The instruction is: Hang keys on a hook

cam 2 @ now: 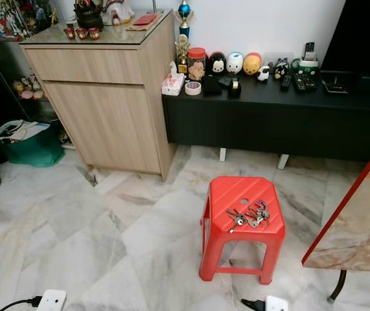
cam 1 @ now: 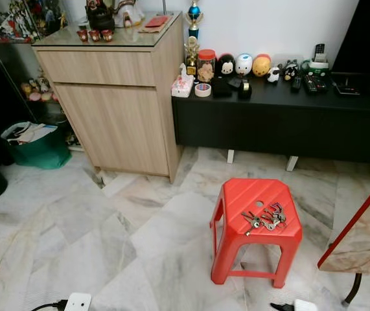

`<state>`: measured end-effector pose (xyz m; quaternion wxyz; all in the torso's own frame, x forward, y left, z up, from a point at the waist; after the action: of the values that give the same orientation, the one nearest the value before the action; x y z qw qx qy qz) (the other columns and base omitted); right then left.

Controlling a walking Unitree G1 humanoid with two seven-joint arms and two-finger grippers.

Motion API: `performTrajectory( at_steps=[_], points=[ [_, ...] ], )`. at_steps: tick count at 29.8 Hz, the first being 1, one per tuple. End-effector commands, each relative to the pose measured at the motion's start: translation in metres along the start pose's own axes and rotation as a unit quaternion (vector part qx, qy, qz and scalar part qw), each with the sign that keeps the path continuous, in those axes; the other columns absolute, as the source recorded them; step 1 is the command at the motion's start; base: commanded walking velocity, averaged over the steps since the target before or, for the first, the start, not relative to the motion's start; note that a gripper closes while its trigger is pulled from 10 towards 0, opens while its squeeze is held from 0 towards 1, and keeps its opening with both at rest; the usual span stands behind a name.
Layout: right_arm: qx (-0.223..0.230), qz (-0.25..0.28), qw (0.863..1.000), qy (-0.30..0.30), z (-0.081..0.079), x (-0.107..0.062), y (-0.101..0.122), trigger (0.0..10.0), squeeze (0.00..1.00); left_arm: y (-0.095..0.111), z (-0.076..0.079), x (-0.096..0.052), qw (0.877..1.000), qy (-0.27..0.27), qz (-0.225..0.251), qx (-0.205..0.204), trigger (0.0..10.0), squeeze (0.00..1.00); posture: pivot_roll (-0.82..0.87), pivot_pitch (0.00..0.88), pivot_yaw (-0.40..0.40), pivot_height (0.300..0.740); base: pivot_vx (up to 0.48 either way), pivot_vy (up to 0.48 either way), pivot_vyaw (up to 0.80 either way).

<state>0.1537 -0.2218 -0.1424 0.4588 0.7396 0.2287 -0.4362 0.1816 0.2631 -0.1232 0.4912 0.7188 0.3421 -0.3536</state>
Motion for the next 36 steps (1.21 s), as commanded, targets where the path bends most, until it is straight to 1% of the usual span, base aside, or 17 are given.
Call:
performTrajectory(
  at_steps=[1, 2, 4, 6, 8, 10, 11, 12, 13, 15, 16, 19, 21, 25, 36],
  points=[
    [0.017, 0.0, 1.0, -0.017, 0.001, 0.001, 0.0, 10.0, 0.0, -0.001, 0.003, 0.0, 1.0, -0.003, -0.002, -0.003, 10.0, 0.0, 0.05, 0.0, 0.019, 0.74, 0.0, 0.0, 0.0],
    [0.019, 0.003, 1.0, -0.015, -0.009, 0.004, 0.005, 10.0, 0.0, -0.001, 0.004, 0.0, 1.0, -0.004, -0.002, -0.005, 10.0, 0.0, 0.05, 0.0, 0.015, 0.74, 0.0, 0.0, 0.0],
    [0.019, 0.003, 1.0, -0.015, -0.009, 0.004, 0.005, 10.0, 0.0, -0.001, 0.004, 0.0, 1.0, -0.004, -0.002, -0.005, 10.0, 0.0, 0.05, 0.0, 0.015, 0.74, 0.0, 0.0, 0.0],
    [0.012, 0.01, 1.0, -0.001, -0.036, 0.01, 0.017, 10.0, 0.0, 0.0, 0.005, 0.001, 1.0, -0.002, -0.002, -0.01, 10.0, 0.0, 0.05, 0.0, -0.005, 0.74, 0.242, 0.0, 0.0],
    [-0.001, 0.013, 1.0, 0.012, -0.052, 0.012, 0.023, 10.0, 0.0, 0.001, 0.007, 0.001, 1.0, -0.001, -0.003, -0.02, 10.0, 0.0, 0.04, 0.0, 0.0, 0.74, 0.246, 0.0, 0.0],
    [-0.001, 0.013, 1.0, 0.012, -0.052, 0.012, 0.023, 10.0, 0.0, 0.001, 0.007, 0.001, 1.0, -0.001, -0.003, -0.02, 10.0, 0.0, 0.04, 0.0, 0.0, 0.74, 0.247, 0.0, 0.0],
    [-0.006, 0.015, 1.0, 0.017, -0.058, 0.013, 0.027, 10.0, 0.0, 0.001, 0.008, 0.001, 1.0, 0.0, -0.003, -0.028, 10.0, 0.0, 0.04, 0.0, 0.008, 0.74, 0.255, 0.0, 0.0],
    [-0.002, 0.023, 0.999, 0.024, -0.069, 0.015, 0.035, 10.0, 0.0, 0.001, 0.01, 0.001, 0.999, -0.001, -0.005, -0.032, 10.0, 0.0, 0.03, 0.0, 0.02, 0.74, 0.285, 0.0, 0.0],
    [-0.002, 0.023, 0.999, 0.024, -0.069, 0.015, 0.035, 10.0, 0.0, 0.001, 0.01, 0.001, 0.999, -0.001, -0.005, -0.032, 10.0, 0.0, 0.03, 0.0, 0.02, 0.74, 0.285, 0.0, 0.0],
    [-0.001, 0.027, 0.999, 0.028, -0.077, 0.015, 0.039, 10.0, 0.0, 0.001, 0.011, 0.001, 1.0, -0.004, -0.005, -0.027, 10.0, 0.0, 0.02, 0.0, 0.025, 0.74, 0.289, 0.0, 0.0],
    [0.0, 0.025, 0.999, 0.028, -0.074, 0.015, 0.037, 10.0, 0.0, 0.001, 0.011, 0.001, 1.0, -0.005, -0.005, -0.025, 10.0, 0.0, 0.02, 0.0, 0.025, 0.74, 0.296, 0.0, 0.0],
    [0.0, 0.024, 0.999, 0.027, -0.07, 0.015, 0.034, 10.0, 0.0, 0.001, 0.011, 0.001, 1.0, -0.005, -0.005, -0.024, 10.0, 0.0, 0.02, 0.0, 0.026, 0.74, 0.301, 0.0, 0.0],
    [-0.001, 0.017, 1.0, 0.023, -0.063, 0.014, 0.028, 10.0, 0.0, 0.003, 0.007, 0.002, 1.0, -0.002, -0.004, -0.024, 10.0, 0.0, 0.02, 0.0, 0.027, 0.74, 0.308, 0.0, 0.0],
    [-0.003, 0.014, 1.0, 0.02, -0.062, 0.014, 0.027, 10.0, 0.0, 0.001, 0.004, 0.001, 1.0, 0.001, -0.006, -0.025, 10.0, 0.0, 0.02, 0.0, 0.026, 0.74, 0.308, 0.0, 0.0],
    [0.003, 0.02, 1.0, 0.017, -0.063, 0.014, 0.032, 10.0, 0.0, -0.006, 0.007, 0.0, 0.999, -0.002, -0.012, -0.031, 10.0, 0.0, 0.02, 0.0, 0.015, 0.74, 0.31, 0.0, 0.0]
  ],
)
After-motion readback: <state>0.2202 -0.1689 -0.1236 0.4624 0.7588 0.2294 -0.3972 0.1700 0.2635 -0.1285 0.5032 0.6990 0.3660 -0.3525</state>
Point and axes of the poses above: a point about 5 cm out from each wrist's last joint towards the gripper, its own x axis pointing out of the wrist towards the gripper, its own y axis along the axis of the wrist's last joint, z = x × y, the point moved 5 cm from there along x, pointing out of the wrist towards the gripper, and after that the axes turned 11 degrees about x, right-handed, at the moved point
